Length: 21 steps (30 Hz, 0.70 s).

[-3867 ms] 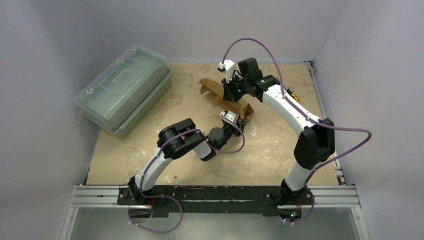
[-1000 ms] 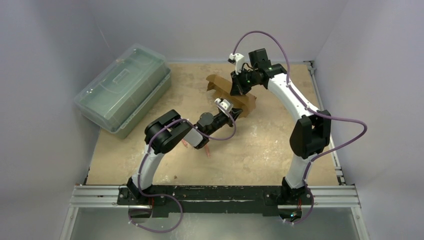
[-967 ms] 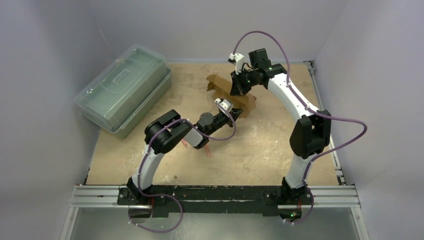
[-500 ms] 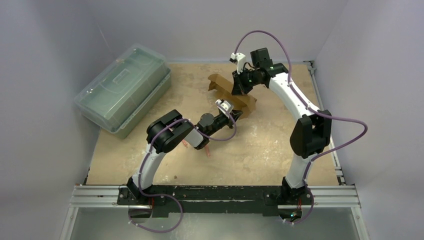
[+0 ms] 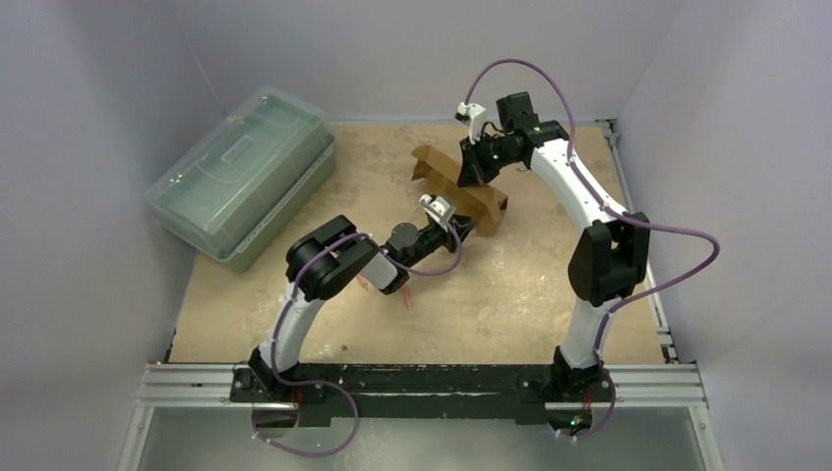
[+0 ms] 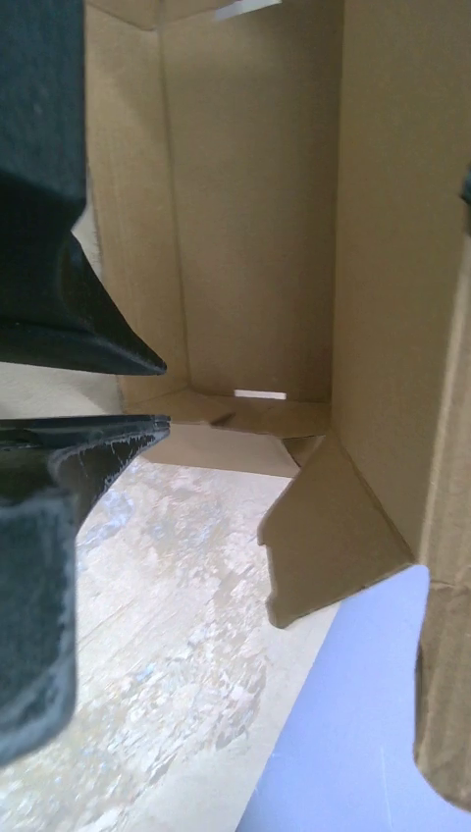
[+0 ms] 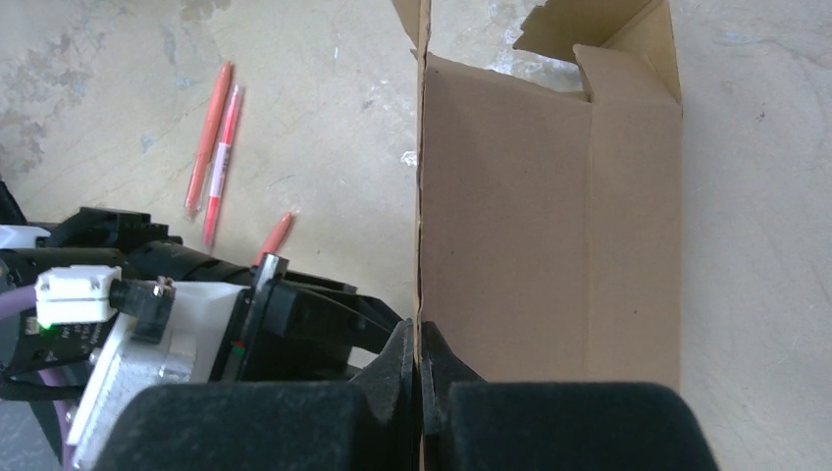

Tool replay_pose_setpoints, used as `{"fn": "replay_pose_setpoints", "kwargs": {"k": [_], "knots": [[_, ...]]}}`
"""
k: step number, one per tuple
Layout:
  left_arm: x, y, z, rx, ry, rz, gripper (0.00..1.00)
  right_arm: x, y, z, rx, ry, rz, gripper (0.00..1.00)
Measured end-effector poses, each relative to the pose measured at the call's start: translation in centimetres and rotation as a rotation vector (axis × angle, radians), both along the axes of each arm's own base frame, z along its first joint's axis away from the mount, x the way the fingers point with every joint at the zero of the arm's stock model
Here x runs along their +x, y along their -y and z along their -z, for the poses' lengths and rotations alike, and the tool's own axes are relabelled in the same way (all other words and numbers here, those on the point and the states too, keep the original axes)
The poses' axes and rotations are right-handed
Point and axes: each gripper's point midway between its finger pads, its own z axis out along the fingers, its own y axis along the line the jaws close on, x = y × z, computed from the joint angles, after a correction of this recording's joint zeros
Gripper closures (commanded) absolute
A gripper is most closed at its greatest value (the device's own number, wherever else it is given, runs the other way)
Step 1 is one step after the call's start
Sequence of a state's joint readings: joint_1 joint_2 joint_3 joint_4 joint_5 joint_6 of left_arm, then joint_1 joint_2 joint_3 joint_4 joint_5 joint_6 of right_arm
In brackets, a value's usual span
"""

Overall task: Fold the paper box
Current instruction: Fold the paper box at the center of the board.

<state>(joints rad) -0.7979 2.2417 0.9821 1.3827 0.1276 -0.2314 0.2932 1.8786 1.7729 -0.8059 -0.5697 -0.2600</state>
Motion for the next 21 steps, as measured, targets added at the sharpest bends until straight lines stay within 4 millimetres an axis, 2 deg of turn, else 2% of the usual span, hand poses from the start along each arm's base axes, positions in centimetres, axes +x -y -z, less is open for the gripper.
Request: {"fn": "replay_pose_setpoints", "kwargs": {"k": [2,6,11,14,16,18,21], "knots": [[-0.5,-0.5,0.1,-0.006,-0.027,0.005,0.68,0.0,0.1,0.0,-0.004,0.003,-0.006,1.0],[-2.3,-2.8,-0.3,-0.032,-0.102,0.017,0.62,-0.1,0.2,0.3,-0.011,0.009,-0.02,1.0],[-3.8,-6.9,-3.4,-0.073,-0.194,0.011,0.48,-0.8,0.4,0.7,-0.024,0.017,-0.053,1.0],[-3.4,-9.2,-6.1,-0.057,-0.218,-0.031,0.42,-1.4,0.5,0.6,-0.028,0.029,-0.082,1.0],[-2.8,-10.6,-7.1,-0.025,-0.231,-0.069,0.41,-1.6,0.5,0.5,-0.029,0.036,-0.099,1.0],[-2.0,-12.1,-7.6,0.015,-0.247,-0.114,0.41,-1.9,0.5,0.4,-0.028,0.038,-0.118,1.0],[-0.6,-14.6,-6.6,0.061,-0.3,-0.186,0.41,-2.3,0.4,0.4,-0.021,0.034,-0.142,1.0]]}}
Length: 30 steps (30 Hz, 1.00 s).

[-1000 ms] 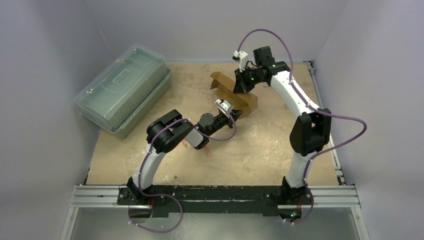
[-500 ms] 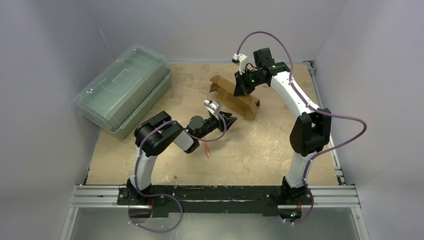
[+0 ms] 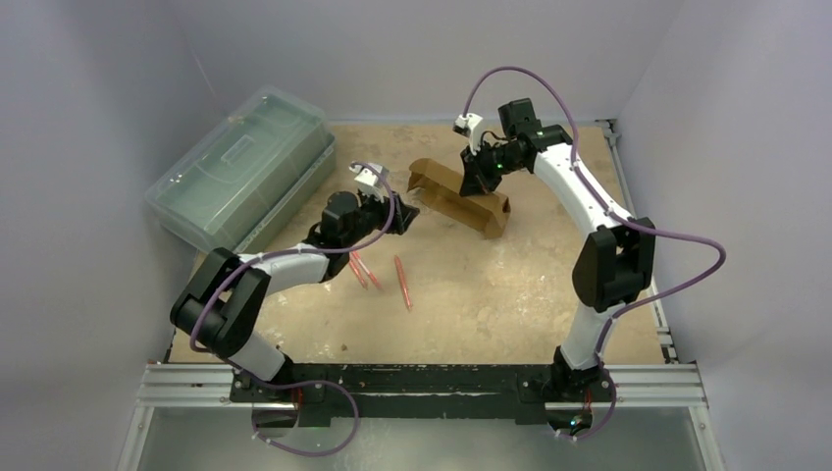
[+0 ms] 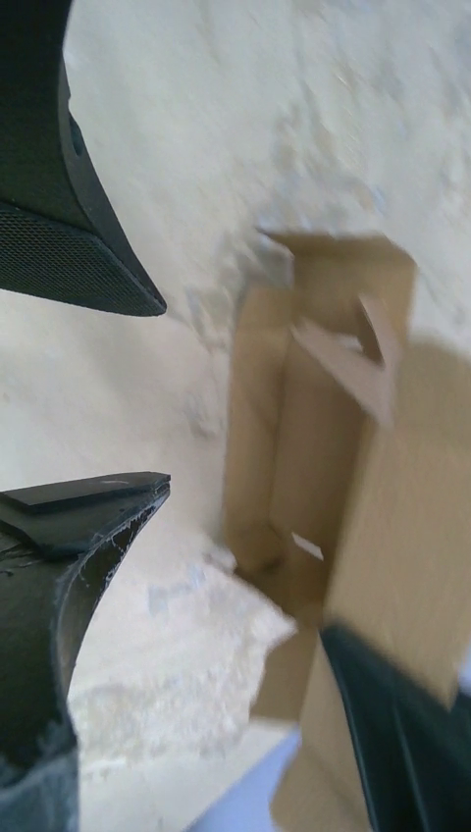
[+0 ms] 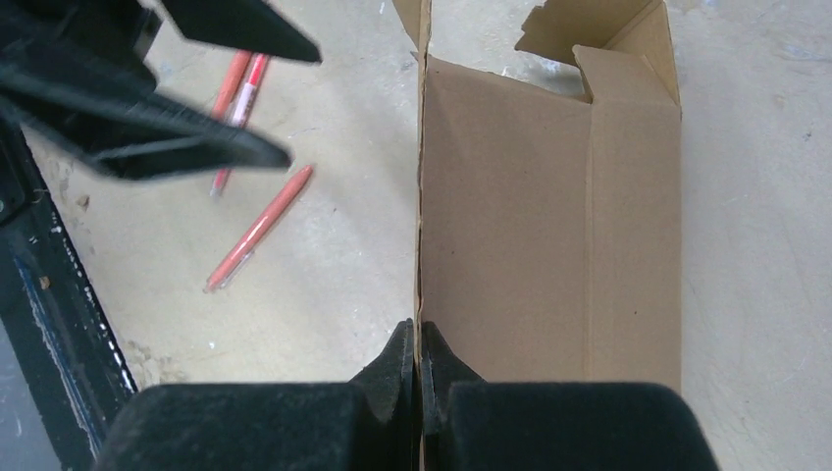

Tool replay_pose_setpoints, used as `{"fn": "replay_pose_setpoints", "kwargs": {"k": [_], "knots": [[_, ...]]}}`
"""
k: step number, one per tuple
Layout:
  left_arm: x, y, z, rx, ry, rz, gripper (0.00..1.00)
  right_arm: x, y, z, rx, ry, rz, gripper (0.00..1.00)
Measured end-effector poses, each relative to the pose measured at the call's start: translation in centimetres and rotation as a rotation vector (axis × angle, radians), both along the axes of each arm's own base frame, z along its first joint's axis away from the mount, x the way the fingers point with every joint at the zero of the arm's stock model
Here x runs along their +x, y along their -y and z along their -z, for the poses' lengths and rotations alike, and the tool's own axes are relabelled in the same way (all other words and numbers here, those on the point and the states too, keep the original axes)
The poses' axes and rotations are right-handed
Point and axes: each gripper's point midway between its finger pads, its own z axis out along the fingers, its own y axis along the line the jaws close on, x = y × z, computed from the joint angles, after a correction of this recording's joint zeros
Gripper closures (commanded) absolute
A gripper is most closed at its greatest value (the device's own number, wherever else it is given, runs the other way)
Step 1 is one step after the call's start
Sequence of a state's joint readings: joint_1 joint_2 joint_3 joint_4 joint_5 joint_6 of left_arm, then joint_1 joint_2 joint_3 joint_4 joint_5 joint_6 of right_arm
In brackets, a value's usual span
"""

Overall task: Fold the paper box
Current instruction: Fold the paper box at the center of the board.

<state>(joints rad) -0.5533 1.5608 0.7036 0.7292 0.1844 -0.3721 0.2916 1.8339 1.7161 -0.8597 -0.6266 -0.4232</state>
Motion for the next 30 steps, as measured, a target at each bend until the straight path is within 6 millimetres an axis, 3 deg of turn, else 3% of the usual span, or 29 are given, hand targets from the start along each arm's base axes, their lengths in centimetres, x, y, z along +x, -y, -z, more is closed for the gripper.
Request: {"fn": "replay_pose_setpoints", "kwargs": {"k": [4,8,17,21,27,30], "knots": [[1.2,-3.4,2.9,0.061,-0.107,-0.089,0.39,-0.5,-0.1,-0.5,0.012,0.007,-0.029,1.0],[1.2,-4.3,3.8,0.078,-0.126,-0.118,0.39,-1.5,-0.1,-1.7,0.031,0.027,-0.06,1.0],[-1.8,-6.9,6.5,0.102,-0.054,-0.154,0.38,-4.0,-0.2,-6.3,0.115,0.078,-0.061,1.0],[-2.1,-8.0,5.6,0.083,0.01,-0.198,0.38,-4.5,-0.4,-6.7,0.137,0.061,-0.061,1.0],[-1.8,-8.9,1.3,0.027,0.122,-0.254,0.39,-5.2,0.1,-5.4,0.11,0.024,-0.065,1.0],[-2.0,-8.9,0.4,0.012,0.141,-0.251,0.4,-5.6,0.5,-4.3,0.079,0.013,-0.08,1.0]]}}
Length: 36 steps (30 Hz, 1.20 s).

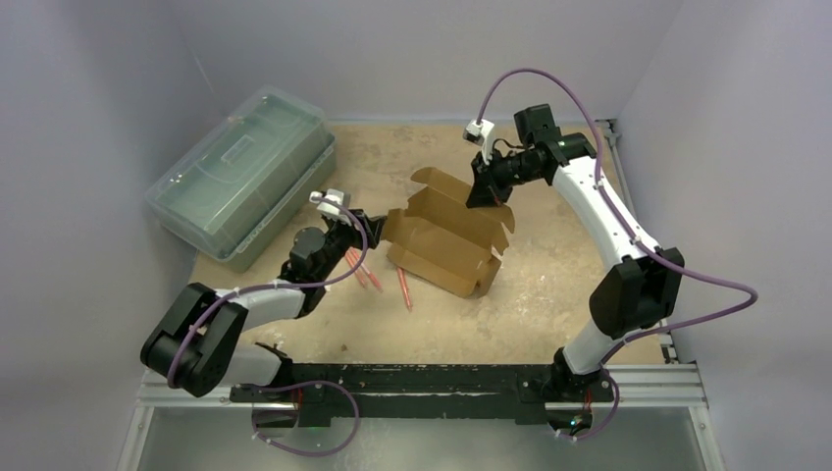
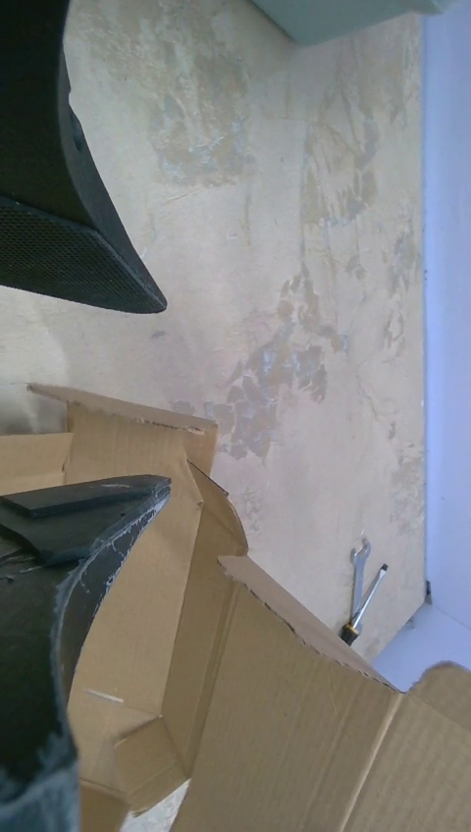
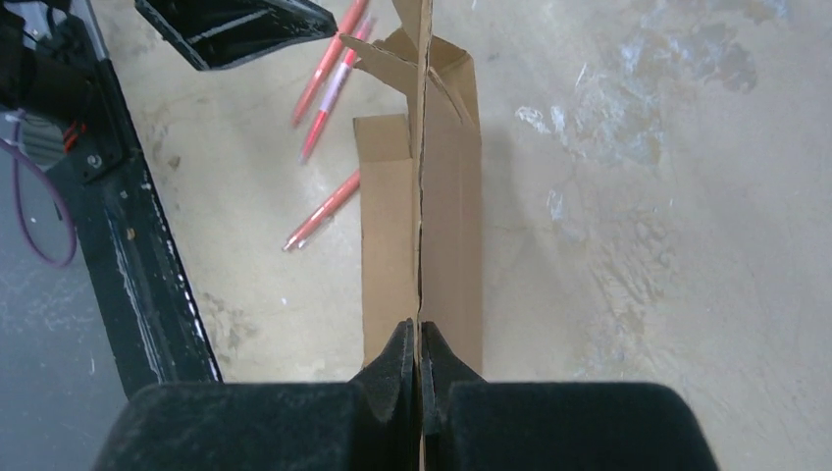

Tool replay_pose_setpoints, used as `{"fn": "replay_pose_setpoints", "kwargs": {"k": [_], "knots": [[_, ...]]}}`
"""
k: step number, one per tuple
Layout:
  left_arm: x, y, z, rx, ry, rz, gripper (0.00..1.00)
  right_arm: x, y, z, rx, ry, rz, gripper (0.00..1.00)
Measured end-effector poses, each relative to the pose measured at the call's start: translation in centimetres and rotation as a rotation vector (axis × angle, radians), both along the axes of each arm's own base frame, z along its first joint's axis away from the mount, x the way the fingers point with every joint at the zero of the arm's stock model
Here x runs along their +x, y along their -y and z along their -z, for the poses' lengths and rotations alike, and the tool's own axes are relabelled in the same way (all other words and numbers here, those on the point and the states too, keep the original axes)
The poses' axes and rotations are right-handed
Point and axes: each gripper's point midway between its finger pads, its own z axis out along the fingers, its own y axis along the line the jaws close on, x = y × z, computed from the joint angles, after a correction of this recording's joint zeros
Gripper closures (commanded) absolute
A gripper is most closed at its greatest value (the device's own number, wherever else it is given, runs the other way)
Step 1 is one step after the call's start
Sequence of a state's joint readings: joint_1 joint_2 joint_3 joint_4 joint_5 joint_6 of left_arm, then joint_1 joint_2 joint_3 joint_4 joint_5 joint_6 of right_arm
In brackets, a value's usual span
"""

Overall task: Fold the paper box
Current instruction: Fold the paper box at the center of the board.

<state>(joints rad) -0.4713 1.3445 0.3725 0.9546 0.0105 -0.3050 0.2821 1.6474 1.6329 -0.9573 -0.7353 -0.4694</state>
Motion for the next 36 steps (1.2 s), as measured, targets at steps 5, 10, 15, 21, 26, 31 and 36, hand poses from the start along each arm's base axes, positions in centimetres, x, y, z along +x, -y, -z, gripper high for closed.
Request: {"fn": "replay_pose_setpoints", "kwargs": {"k": [5,10,15,21,26,31,36], "knots": [[-0.7,0.5,1.5,-0.002,-0.044,0.036,0.41,-0.4,0.5,1.4,-0.034,-0.015,-0.008,1.0],[-1.0,1.1,3.6,-0.009,-0.112,0.065,0.45,-0.7,0.6,0.8,-0.031,0.007,-0.013,1.0],[-1.4,1.8,4.9,-0.049,-0.178,0.092,0.49,-1.4,0.8,-0.3,-0.017,0.05,-0.014,1.0],[-2.0,3.4,2.2,-0.214,-0.171,0.159,0.53,-1.7,0.8,0.1,-0.014,0.036,-0.019,1.0],[-2.5,4.1,-0.1,-0.338,-0.153,0.199,0.65,-1.9,0.6,0.0,0.005,0.029,-0.029,1.0],[-2.4,4.6,0.0,-0.422,-0.212,0.201,0.73,-1.7,0.8,-0.2,0.018,0.026,-0.024,1.0],[-1.3,5.1,0.5,-0.474,-0.265,0.186,0.79,-1.7,0.9,-0.3,0.03,0.022,-0.022,1.0]]}}
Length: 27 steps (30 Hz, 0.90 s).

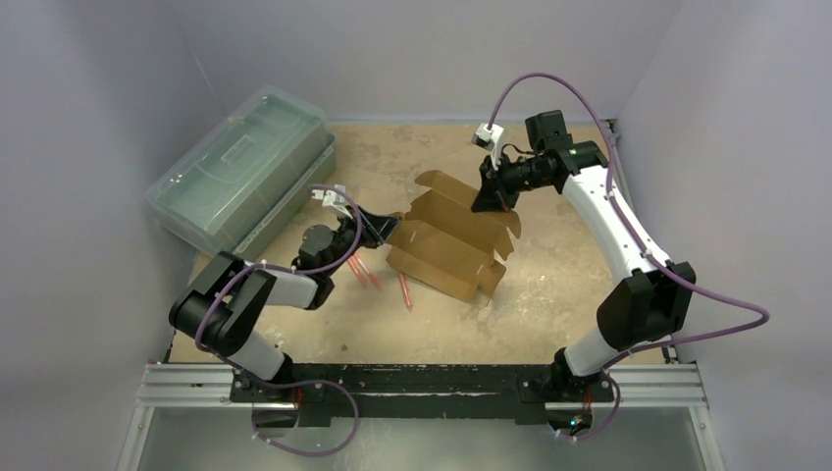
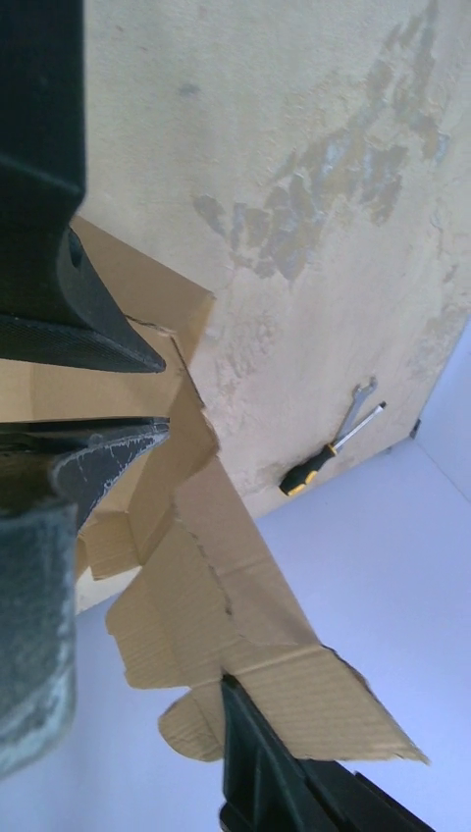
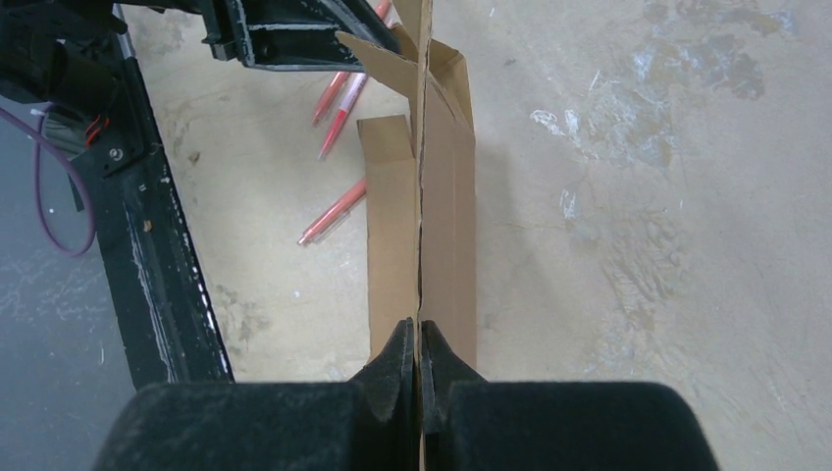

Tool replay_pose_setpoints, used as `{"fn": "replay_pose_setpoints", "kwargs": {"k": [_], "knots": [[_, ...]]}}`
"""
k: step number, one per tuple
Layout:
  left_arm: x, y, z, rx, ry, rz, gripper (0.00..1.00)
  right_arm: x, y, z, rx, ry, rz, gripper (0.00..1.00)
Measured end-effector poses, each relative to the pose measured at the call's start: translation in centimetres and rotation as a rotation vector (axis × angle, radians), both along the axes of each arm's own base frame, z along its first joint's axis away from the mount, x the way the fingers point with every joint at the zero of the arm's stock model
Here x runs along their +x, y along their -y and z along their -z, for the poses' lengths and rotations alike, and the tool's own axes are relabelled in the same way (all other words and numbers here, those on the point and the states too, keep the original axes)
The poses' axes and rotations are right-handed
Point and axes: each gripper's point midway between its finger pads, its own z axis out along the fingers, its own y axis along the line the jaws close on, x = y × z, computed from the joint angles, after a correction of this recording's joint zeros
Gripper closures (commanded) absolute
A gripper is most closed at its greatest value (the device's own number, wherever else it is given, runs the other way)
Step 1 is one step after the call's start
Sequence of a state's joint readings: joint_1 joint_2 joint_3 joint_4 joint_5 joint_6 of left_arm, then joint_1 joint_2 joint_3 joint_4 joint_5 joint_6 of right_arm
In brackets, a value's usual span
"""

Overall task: Fold the paper box
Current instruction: Fold the paper box at the center of the board.

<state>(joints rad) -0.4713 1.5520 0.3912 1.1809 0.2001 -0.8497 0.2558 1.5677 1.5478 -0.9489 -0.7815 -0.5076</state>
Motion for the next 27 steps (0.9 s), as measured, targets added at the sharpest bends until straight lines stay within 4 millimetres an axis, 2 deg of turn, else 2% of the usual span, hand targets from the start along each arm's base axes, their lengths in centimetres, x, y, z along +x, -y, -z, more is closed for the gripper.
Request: {"fn": "replay_pose_setpoints", "kwargs": {"k": [7,9,13,16,21,27], "knots": [[2.0,1.3,-2.2,-0.032,0.02,-0.017,0.81,-0.1,-0.2,-0.1,0.013,-0.004,-0.007,1.0],[2.5,1.3,-2.2,-0.016,0.014,-0.039,0.82,-0.2,-0.3,-0.2,0.018,-0.007,-0.011,1.0],[3.5,1.2,-1.8,0.023,-0.008,-0.073,0.94,-0.2,-0.3,-0.2,0.019,-0.006,-0.012,1.0],[4.0,1.7,-1.5,0.041,-0.012,-0.064,0.99,-0.2,-0.3,-0.2,0.019,-0.007,-0.011,1.0],[3.0,3.2,-0.2,0.058,-0.039,-0.002,1.0,-0.2,-0.3,-0.2,0.019,-0.007,-0.011,1.0],[1.6,4.8,0.4,0.067,-0.053,0.057,1.0,-0.2,-0.3,-0.2,0.019,-0.012,-0.007,1.0]]}}
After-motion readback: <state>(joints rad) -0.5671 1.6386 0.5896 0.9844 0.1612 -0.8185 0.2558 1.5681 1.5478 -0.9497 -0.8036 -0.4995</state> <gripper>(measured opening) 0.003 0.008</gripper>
